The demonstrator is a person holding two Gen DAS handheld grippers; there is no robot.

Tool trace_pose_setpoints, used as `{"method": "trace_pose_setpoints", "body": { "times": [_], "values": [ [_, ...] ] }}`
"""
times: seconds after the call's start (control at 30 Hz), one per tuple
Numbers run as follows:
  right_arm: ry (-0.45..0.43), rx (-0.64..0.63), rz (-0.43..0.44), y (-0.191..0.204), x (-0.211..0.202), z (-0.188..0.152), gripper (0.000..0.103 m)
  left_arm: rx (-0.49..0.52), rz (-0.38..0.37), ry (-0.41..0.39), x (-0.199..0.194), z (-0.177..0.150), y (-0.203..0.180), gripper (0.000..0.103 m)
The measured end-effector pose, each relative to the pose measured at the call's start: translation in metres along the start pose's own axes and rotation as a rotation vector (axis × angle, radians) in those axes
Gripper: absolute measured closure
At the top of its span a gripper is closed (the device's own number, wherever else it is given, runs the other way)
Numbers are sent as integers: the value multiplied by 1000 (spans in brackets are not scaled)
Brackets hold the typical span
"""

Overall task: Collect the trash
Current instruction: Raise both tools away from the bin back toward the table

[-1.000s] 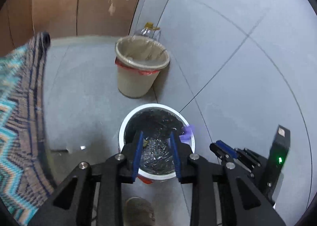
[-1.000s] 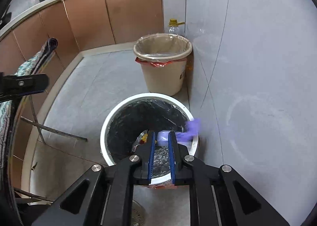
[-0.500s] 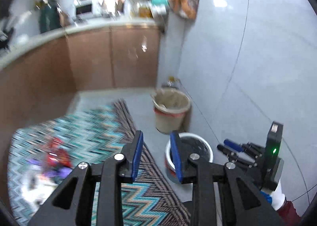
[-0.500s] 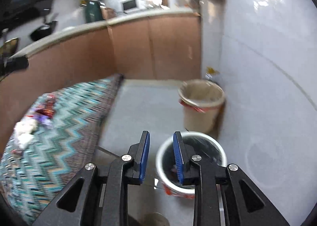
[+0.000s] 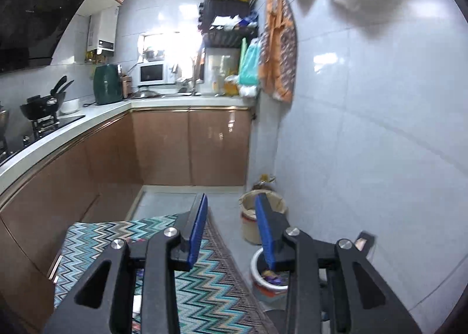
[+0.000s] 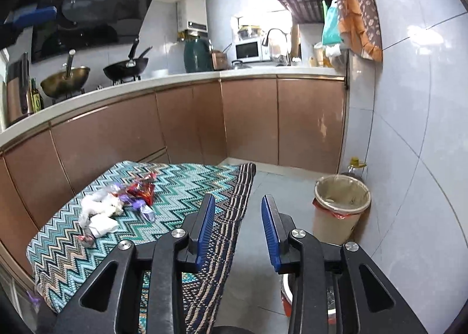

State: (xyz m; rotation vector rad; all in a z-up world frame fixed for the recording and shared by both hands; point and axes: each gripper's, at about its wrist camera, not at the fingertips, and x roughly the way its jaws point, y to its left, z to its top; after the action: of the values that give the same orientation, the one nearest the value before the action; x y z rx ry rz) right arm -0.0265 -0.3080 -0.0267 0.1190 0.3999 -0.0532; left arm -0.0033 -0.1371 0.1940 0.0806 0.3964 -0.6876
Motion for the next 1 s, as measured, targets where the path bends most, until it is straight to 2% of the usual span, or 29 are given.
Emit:
{"method": "trace_pose_setpoints", "body": {
  "times": [0.23,0.47,0.57,0.73,0.9,1.0],
  "values": [
    [-27,-25,10,3,-18,3,67,33,25,-59,-36,18,-23,70],
    [-56,-49,88,17,-22,12,66,66,54,-121,-73,38,-59,70],
    [-77,-49,138,21,-25,17,64,100,61,-143,-83,40,-70,70],
    [-96,-53,187,25,-27,22,64,84,70,-151,-85,41,-79,70],
    [-114,-54,190,24,-34,27,63,78,19,-180,-88,50,-97,70],
    [-122,-42,219,28,-35,29,59,102,-12,-169,-86,48,-109,70]
  ]
}}
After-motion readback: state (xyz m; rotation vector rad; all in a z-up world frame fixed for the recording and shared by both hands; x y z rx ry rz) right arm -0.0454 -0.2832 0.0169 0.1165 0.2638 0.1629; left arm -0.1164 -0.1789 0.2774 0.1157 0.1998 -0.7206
